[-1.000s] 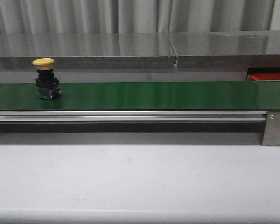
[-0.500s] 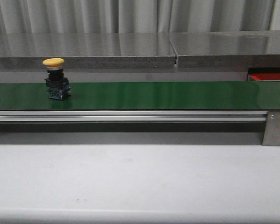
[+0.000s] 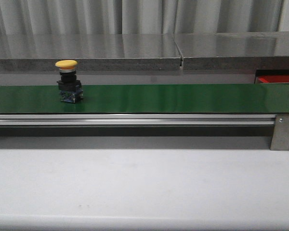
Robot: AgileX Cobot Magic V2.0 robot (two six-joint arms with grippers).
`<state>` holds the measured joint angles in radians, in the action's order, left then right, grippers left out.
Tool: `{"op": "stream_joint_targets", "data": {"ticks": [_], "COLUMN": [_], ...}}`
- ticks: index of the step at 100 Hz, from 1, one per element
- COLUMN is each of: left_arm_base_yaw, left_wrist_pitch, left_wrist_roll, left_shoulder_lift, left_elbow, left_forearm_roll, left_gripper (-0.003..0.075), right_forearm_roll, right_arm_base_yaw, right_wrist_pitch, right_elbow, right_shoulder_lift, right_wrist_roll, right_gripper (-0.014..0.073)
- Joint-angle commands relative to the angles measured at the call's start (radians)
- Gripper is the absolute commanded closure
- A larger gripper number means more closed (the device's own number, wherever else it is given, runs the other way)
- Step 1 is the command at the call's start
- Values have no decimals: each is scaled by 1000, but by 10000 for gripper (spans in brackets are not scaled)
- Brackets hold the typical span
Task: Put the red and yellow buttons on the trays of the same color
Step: 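Carry the red button into the red tray and open the right gripper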
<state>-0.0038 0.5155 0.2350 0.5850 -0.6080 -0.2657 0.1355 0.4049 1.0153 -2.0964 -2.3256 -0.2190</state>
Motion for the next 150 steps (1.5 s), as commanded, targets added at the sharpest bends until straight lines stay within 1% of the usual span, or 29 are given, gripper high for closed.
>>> {"op": "stream_joint_targets", "data": {"ticks": [1,9,17,21,26,72,125,137,150], "left_arm_base_yaw": [-7,-7,-7,-7,-7,-7,-7,-7,-7], "left_wrist_pitch": [-72,-72,-72,-72,-72,-72,-72,-72,-72], "left_wrist_roll": [0,0,0,0,0,0,0,0,0], "left_shoulder_lift": [5,5,5,5,5,5,5,5,5], "left_elbow": [-26,-26,-26,-26,-26,-26,-26,-26,-26], "left_forearm_roll": [-20,-20,-20,-20,-20,-20,-20,-20,-20], "left_gripper": [741,741,741,741,741,741,741,741,741], "right_forearm_roll": [8,8,8,8,8,2,10,33,127], "right_arm_base_yaw": [5,5,5,5,5,9,19,19,16], "right_wrist_pitch": [-37,-33,-33,-30,-29,-32,-16,20,71], "right_elbow": [-31,-31,-31,-31,-31,-35,-35,-35,-35], "right_shoulder_lift": [63,63,63,63,63,95,209,248,298], "right_wrist_roll": [-3,-3,-3,-3,-3,-3,-3,-8,-78], "right_gripper": [379,301,197,162,143,142,142,142,142]}}
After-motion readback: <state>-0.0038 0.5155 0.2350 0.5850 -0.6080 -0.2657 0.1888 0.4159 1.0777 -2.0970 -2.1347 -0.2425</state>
